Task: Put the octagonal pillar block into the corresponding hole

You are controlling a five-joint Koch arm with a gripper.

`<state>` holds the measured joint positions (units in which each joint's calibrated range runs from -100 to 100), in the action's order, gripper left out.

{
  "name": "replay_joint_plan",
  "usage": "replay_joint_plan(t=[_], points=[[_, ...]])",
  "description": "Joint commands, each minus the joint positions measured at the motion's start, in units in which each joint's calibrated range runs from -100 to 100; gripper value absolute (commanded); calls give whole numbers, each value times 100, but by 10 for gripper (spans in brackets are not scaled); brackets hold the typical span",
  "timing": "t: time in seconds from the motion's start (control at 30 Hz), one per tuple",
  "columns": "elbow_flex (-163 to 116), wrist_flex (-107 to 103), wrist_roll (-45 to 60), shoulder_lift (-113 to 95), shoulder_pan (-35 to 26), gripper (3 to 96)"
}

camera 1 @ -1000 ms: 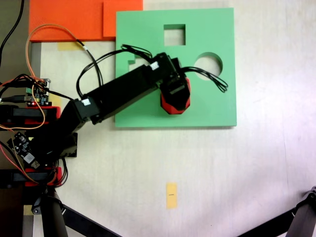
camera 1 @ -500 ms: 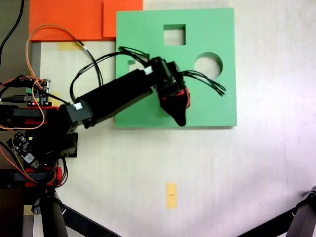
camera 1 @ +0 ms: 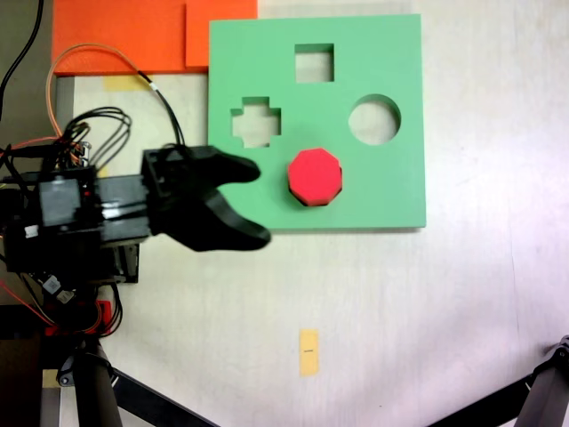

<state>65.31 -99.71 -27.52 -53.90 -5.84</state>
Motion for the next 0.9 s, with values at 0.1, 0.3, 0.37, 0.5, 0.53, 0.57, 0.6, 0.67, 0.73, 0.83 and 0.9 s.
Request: replay_joint_plan(t=[0.1, 0.3, 0.37, 0.5, 0.53, 0.57, 0.6, 0.67, 0.73, 0.83, 0.9], points=[[-290, -29, 757, -476, 410, 568], [-6980, 3784, 1099, -3842, 650, 538], [-9492, 5758, 1255, -4610, 527, 536], [-12374, 7270, 1524, -4610, 513, 536], [-13042, 7857, 1568, -4610, 518, 536], [-13769, 8560, 1685, -4610, 518, 535], [-14537, 9330, 1817, -4610, 527, 532], [-15923, 10871, 2046, -4610, 532, 509], [-16531, 11064, 2154, -4610, 523, 491], [-16531, 11054, 2252, -4610, 513, 481], [-16531, 10264, 2374, -4610, 508, 482]])
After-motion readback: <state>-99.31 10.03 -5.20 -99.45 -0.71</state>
